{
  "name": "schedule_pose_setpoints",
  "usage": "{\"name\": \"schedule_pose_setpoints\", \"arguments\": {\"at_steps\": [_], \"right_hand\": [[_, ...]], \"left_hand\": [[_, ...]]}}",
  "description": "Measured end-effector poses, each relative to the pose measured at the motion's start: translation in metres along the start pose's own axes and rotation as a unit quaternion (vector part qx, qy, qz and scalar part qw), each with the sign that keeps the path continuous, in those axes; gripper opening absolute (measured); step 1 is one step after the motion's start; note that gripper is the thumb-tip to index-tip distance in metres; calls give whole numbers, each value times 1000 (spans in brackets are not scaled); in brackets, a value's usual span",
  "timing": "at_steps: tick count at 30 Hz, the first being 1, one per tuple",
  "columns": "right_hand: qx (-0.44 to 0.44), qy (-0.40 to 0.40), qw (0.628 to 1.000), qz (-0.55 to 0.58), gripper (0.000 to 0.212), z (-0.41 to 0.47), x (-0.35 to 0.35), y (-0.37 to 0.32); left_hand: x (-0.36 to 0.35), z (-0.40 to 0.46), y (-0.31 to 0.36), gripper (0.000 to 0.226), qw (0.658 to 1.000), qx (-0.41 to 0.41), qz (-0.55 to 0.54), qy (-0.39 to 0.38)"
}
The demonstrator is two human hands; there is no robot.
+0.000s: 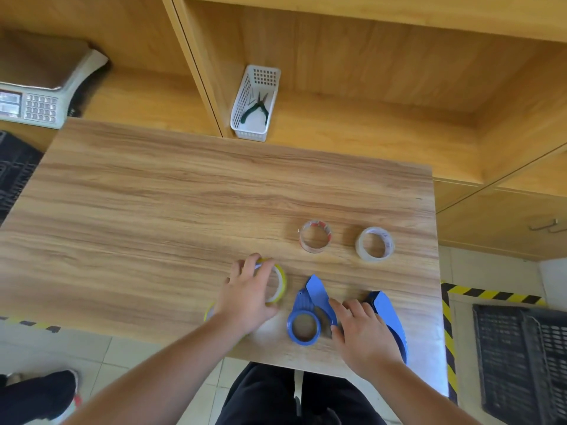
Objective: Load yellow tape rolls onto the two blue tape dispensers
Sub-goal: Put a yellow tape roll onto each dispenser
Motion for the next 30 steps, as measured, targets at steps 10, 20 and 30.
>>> {"name": "schedule_pose_setpoints", "arguments": {"at_steps": [10, 20, 30], "right_hand": [[40, -26, 999, -19, 58, 2, -11, 12], [61, -8, 998, -16, 57, 2, -19, 18], [77, -13, 997, -13, 57, 3, -16, 18]], "left_hand": [[-41, -56, 61, 96, 996, -77, 23, -48], [-59, -55, 80, 94, 993, -76, 61, -64], [-77, -47, 88, 92, 993, -63, 68, -73]]}}
Point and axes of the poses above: each hand's wrist, its own z-axis towards the middle knuckle, its own x-axis out of the back of the hand, y = z × x, the point moved 3 cm from there along z, towards the middle knuckle
